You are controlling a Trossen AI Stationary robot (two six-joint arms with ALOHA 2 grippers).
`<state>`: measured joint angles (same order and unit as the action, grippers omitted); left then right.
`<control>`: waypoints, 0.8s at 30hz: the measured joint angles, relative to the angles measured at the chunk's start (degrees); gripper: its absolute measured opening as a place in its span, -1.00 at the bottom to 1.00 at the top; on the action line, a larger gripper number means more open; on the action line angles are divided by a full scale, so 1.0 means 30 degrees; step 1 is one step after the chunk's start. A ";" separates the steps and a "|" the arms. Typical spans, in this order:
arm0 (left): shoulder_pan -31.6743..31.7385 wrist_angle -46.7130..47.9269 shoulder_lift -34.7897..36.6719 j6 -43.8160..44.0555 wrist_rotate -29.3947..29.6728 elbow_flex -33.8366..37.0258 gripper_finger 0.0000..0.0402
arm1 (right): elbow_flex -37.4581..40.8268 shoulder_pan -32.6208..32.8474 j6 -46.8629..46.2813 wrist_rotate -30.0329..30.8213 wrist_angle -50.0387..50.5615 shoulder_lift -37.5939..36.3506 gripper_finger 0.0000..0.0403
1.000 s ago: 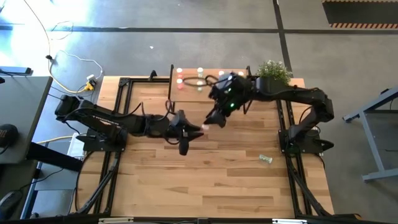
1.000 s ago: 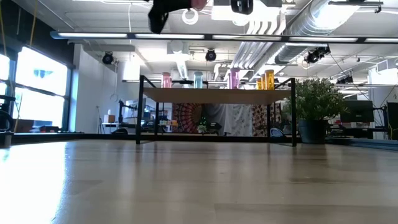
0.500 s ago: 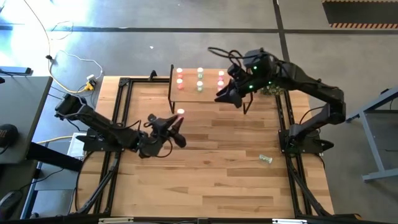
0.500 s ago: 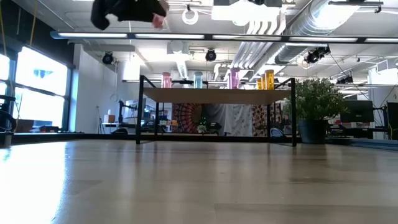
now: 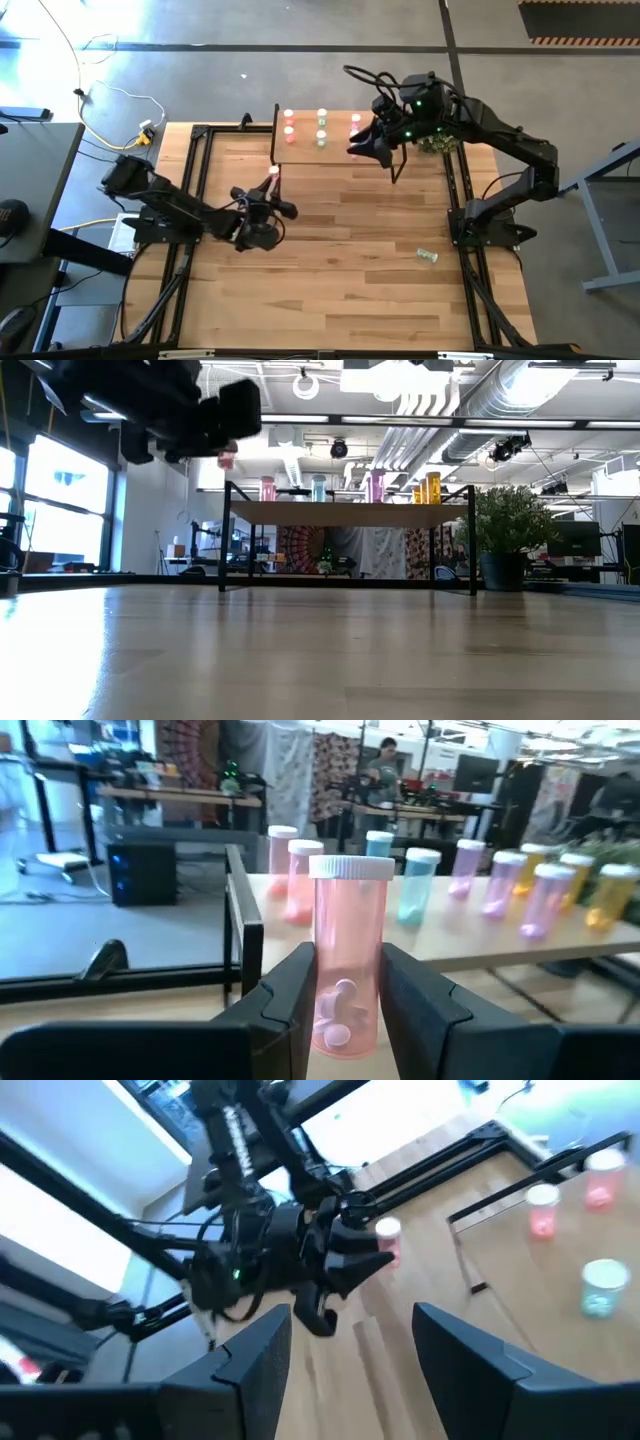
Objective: Pick and place medicine bottles onto shelf by color
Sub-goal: Put the pink pill bottle on the shelf aligned with the other pink pill bottles
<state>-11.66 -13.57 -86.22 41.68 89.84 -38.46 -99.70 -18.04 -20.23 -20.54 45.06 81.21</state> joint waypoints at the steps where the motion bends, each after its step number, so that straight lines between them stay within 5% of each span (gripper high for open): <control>1: 0.0191 -0.0081 -0.0394 -0.0003 0.0060 -0.0041 -0.55 | 0.0000 0.0000 0.0196 0.0350 -0.0004 0.0000 0.00; 10: 0.1338 -0.3814 -0.2621 -0.1375 0.0049 -0.0262 -0.55 | 0.0000 0.0007 0.1110 0.1782 0.0022 0.0000 0.00; 17: 0.2481 -0.4162 -0.2953 -0.4241 0.0067 -0.1771 -0.55 | 0.0000 0.0007 0.2146 0.2819 0.0036 0.0007 0.00; 24: 0.4373 -0.4221 -0.3044 -0.3644 -0.0839 -0.1989 -0.55 | 0.0000 0.0001 0.3224 0.3686 0.0036 0.0015 0.00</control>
<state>1.46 -26.23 -95.35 30.75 87.32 -44.42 -99.70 -18.04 -10.55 -9.48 45.17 81.25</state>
